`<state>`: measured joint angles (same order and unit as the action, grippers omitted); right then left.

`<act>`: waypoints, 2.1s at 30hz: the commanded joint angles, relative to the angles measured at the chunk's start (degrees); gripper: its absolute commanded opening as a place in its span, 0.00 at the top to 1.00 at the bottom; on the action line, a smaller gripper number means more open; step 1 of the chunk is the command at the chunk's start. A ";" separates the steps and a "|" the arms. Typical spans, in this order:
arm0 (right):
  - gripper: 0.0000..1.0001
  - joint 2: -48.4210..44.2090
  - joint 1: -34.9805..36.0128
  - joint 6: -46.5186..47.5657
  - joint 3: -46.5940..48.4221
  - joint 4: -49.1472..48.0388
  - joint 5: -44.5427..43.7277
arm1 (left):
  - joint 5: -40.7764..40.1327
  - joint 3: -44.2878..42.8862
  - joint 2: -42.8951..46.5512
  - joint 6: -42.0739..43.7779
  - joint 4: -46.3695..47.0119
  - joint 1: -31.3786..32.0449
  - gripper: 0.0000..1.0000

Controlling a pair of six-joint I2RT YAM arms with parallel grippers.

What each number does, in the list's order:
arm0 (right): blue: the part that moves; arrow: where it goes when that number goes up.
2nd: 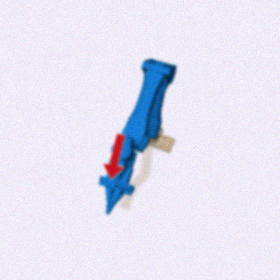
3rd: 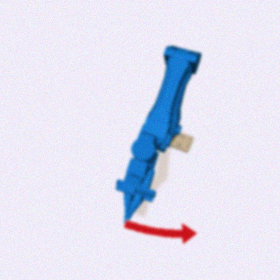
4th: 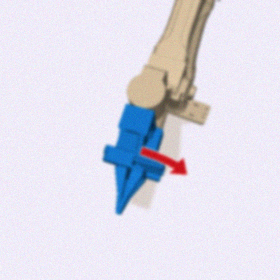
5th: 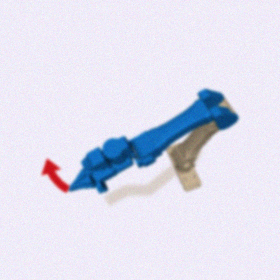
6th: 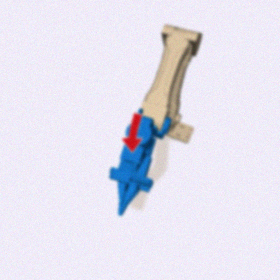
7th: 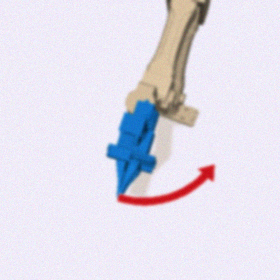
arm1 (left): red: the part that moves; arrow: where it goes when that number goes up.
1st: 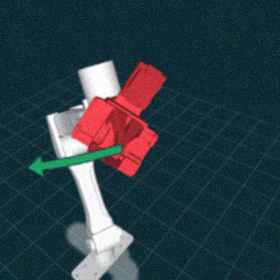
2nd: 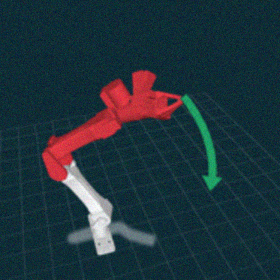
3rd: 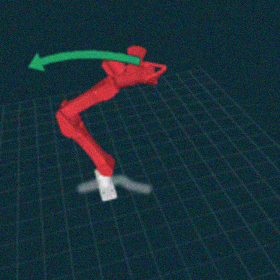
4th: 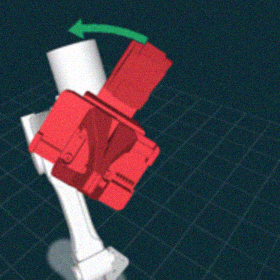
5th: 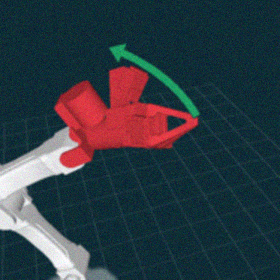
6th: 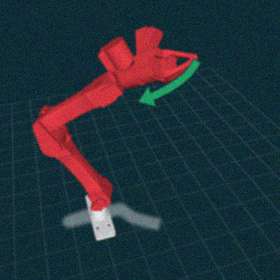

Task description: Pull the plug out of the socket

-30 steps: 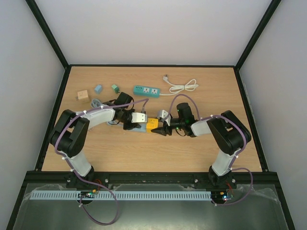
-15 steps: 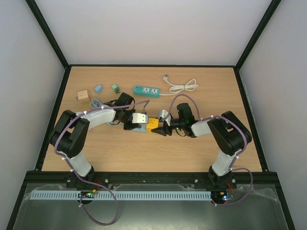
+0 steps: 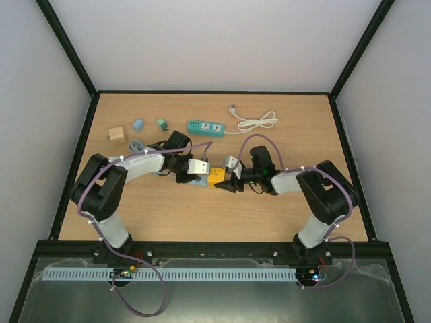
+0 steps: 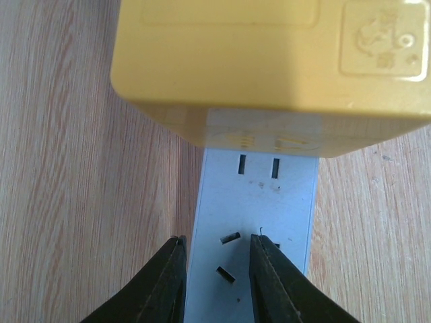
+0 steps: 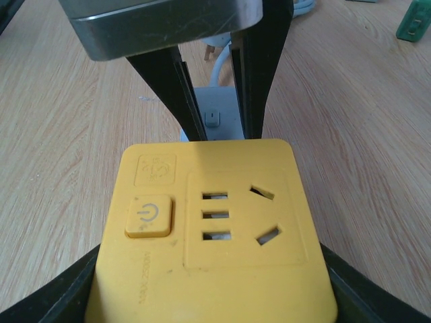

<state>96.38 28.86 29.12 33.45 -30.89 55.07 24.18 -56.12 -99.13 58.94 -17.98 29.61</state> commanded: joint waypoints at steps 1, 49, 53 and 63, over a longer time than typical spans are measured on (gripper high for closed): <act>0.99 -3.66 0.19 -4.16 -0.38 -2.51 6.04 | -6.86 2.68 -5.07 1.53 -5.08 0.18 0.71; 0.99 -9.01 1.05 3.35 0.39 4.32 3.70 | -6.73 1.28 -7.66 1.11 -6.37 1.06 0.73; 0.99 -9.10 1.26 4.16 0.76 5.45 3.07 | -6.43 1.01 -7.91 0.92 -6.46 1.15 0.73; 0.99 -9.66 1.11 -7.26 0.70 0.62 6.07 | -6.19 0.74 -8.27 0.22 -6.61 1.13 0.73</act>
<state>90.19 29.61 28.18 32.58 -24.73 53.06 26.70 -58.57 -101.43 58.67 -20.29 30.37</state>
